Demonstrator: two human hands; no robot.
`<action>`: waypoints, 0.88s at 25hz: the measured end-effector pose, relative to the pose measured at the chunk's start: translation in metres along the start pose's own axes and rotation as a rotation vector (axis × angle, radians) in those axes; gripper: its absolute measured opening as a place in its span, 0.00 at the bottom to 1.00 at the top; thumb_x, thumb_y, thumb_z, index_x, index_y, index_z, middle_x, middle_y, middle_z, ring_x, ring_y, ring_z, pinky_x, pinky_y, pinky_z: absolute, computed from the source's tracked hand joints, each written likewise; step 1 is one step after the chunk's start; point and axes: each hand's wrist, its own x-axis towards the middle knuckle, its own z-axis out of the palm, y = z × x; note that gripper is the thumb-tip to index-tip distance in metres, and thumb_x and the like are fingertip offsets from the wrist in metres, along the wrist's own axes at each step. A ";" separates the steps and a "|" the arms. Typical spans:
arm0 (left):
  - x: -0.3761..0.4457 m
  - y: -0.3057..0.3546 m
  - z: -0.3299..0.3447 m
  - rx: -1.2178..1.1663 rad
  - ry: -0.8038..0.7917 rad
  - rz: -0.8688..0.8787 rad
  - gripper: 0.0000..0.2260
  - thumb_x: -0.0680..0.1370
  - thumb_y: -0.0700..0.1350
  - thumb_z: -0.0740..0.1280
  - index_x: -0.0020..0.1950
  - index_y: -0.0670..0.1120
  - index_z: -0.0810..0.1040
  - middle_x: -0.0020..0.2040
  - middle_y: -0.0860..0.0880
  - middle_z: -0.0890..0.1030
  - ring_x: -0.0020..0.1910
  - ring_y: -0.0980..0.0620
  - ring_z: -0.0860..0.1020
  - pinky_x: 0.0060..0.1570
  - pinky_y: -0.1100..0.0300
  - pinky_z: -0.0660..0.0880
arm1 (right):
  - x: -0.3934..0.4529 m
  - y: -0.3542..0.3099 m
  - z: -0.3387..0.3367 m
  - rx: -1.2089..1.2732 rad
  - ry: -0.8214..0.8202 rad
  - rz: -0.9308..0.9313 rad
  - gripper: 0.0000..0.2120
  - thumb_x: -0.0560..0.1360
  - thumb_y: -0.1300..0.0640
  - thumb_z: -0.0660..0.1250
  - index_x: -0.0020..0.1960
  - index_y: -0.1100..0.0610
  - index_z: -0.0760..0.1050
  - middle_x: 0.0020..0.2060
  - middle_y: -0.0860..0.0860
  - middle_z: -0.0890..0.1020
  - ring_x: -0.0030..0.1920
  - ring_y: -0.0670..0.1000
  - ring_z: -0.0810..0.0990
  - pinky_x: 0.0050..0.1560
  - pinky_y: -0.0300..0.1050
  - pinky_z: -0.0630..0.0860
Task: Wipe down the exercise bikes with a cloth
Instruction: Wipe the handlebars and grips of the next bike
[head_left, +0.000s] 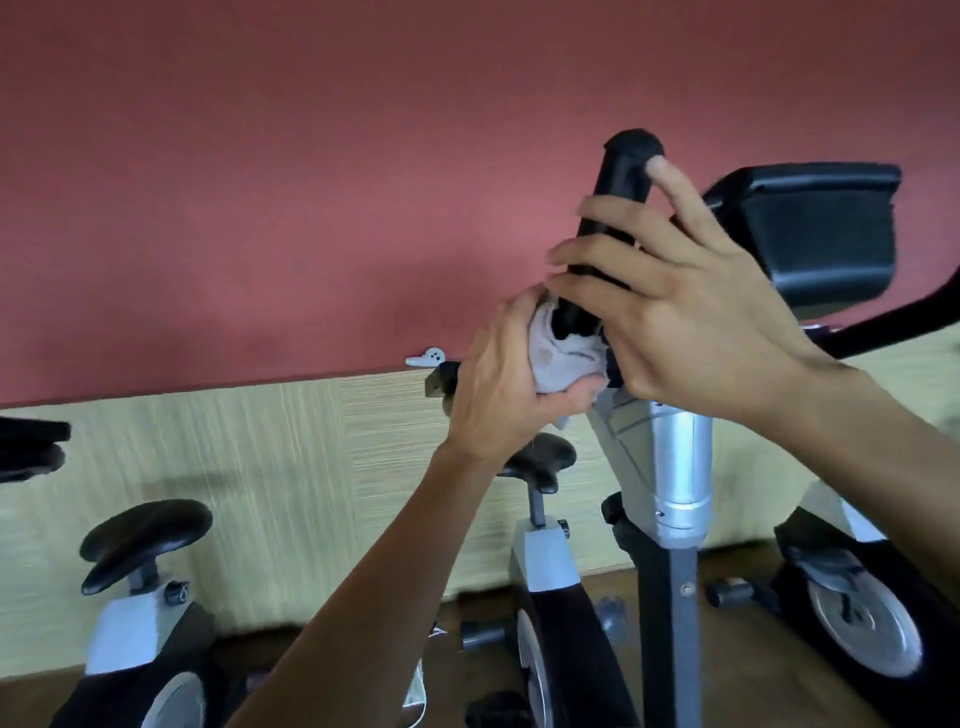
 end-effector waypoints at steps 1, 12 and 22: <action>0.004 -0.006 0.001 0.009 0.064 0.110 0.31 0.71 0.59 0.72 0.67 0.46 0.68 0.55 0.47 0.79 0.51 0.50 0.78 0.48 0.58 0.76 | 0.002 -0.005 -0.004 -0.022 -0.041 0.031 0.20 0.78 0.60 0.55 0.63 0.61 0.80 0.62 0.54 0.80 0.72 0.61 0.71 0.80 0.62 0.48; 0.018 -0.041 -0.002 -0.212 -0.031 0.301 0.35 0.66 0.60 0.75 0.66 0.42 0.75 0.53 0.51 0.84 0.48 0.47 0.83 0.45 0.51 0.81 | 0.014 -0.050 -0.001 -0.182 -0.218 0.183 0.20 0.77 0.59 0.56 0.63 0.66 0.78 0.60 0.58 0.79 0.75 0.62 0.68 0.81 0.59 0.50; 0.035 -0.050 0.000 -0.218 -0.144 0.326 0.26 0.63 0.69 0.68 0.52 0.53 0.75 0.36 0.56 0.80 0.35 0.52 0.79 0.39 0.56 0.77 | 0.017 -0.067 0.006 -0.315 -0.217 0.255 0.16 0.83 0.60 0.54 0.60 0.63 0.78 0.59 0.57 0.79 0.72 0.61 0.70 0.78 0.61 0.58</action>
